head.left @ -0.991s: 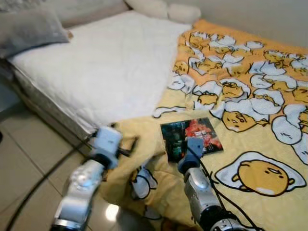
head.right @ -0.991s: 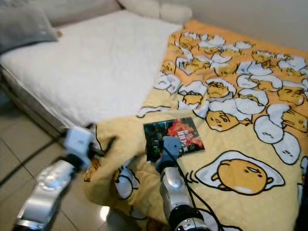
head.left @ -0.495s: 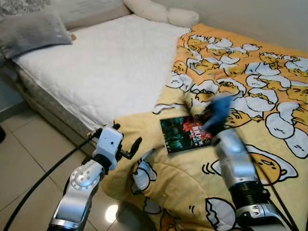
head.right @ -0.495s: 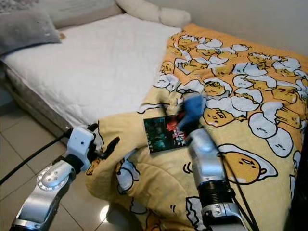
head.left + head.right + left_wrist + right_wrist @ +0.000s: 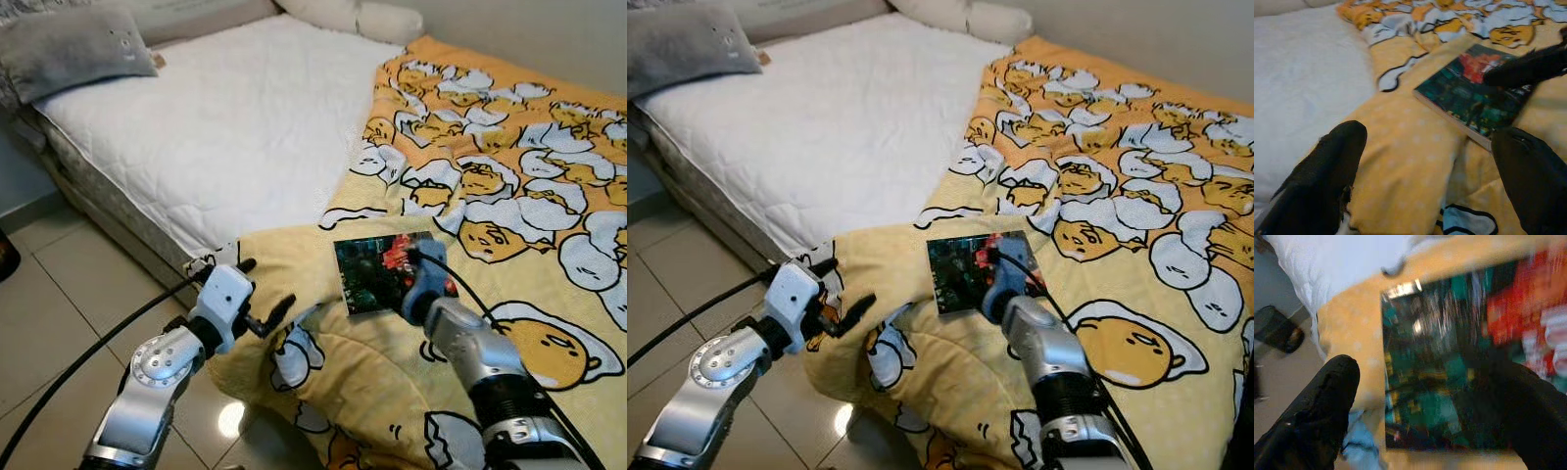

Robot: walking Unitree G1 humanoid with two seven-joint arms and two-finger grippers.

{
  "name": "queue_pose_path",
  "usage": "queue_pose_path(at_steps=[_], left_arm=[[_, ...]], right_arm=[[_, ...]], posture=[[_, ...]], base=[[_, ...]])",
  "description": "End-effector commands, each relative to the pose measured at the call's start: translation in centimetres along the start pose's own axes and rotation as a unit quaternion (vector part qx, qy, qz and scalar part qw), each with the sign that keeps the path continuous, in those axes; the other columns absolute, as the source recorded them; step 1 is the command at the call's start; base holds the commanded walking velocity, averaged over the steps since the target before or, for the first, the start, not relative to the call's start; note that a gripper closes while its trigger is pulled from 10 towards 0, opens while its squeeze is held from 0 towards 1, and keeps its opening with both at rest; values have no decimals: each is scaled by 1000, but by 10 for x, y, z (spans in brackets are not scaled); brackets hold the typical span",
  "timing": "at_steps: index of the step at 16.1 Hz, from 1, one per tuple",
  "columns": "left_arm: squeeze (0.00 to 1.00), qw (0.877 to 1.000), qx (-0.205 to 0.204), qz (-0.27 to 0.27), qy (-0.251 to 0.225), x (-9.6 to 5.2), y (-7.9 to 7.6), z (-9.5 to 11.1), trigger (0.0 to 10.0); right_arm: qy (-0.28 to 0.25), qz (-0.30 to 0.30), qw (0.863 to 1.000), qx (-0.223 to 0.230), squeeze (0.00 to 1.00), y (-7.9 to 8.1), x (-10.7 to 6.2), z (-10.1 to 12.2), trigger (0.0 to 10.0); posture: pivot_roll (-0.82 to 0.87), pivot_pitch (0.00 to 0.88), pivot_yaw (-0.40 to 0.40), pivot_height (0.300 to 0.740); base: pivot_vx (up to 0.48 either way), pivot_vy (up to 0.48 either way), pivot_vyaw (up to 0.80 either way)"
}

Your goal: Clean up the room

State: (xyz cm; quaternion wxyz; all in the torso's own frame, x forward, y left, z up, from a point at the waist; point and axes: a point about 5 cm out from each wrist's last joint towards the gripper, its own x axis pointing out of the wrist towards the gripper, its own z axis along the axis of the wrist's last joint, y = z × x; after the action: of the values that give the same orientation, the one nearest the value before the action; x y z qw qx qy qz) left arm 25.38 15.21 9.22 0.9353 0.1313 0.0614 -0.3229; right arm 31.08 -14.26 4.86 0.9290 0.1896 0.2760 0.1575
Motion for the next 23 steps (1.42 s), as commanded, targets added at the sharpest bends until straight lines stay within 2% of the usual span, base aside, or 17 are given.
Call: queue_pose_path(at_steps=[1, 3, 6, 7, 8, 9, 10, 11, 13, 17, 23], left_arm=[[0, 999, 4, -42, 3, 0, -7, 1, 10000], [0, 997, 8, -69, 13, -1, -10, -1, 10000], [0, 998, 8, -67, 15, 1, -7, -1, 10000], [0, 997, 7, -69, 15, 2, -7, -1, 10000], [0, 997, 7, -70, 15, 2, -7, -1, 10000], [0, 997, 7, -71, 15, 3, -6, -1, 10000], [0, 997, 6, -72, 14, 3, -6, 0, 10000], [0, 997, 5, -73, 13, 3, -6, 0, 10000], [0, 997, 4, -73, 12, 4, -7, 0, 10000], [0, 997, 1, -79, 11, 4, -8, 0, 10000], [0, 995, -11, -100, 20, 0, -12, -2, 10000]], right_arm=[[33, -1, 998, 54, 1000, -9, -6, -9, 10000], [53, -10, 994, 96, 1000, -15, -8, -13, 10000], [65, -4, 990, 128, 1000, -15, -11, -11, 10000], [68, 0, 988, 136, 776, -14, -11, -11, 10000], [68, 1, 988, 140, 776, -14, -12, -11, 10000], [71, 2, 987, 144, 271, -14, -12, -10, 10000], [74, 10, 985, 155, 90, -12, -12, -10, 10000], [74, 14, 985, 158, 0, -11, -12, -10, 10000], [59, 31, 980, 186, 0, -8, -10, -8, 10000], [54, 37, 976, 207, 0, -3, -5, -7, 10000], [69, 22, 976, 205, 0, -2, 3, -16, 10000]], posture=[[7, 80, -23, 740], [3, 89, -20, 740], [0, 99, -20, 740], [-1, 102, -20, 740], [-1, 102, -20, 740], [-2, 104, -20, 740], [-3, 106, -22, 740], [-3, 106, -22, 740], [-6, 108, -21, 740], [-7, 111, -21, 740], [0, 123, -31, 740]], base=[[0, 0, 0], [0, 0, 0], [0, 0, 0], [0, 0, 0], [0, 0, 0], [0, 0, 0], [0, 0, 0], [0, 0, 0], [0, 0, 0], [0, 0, 0], [0, 0, 0]])
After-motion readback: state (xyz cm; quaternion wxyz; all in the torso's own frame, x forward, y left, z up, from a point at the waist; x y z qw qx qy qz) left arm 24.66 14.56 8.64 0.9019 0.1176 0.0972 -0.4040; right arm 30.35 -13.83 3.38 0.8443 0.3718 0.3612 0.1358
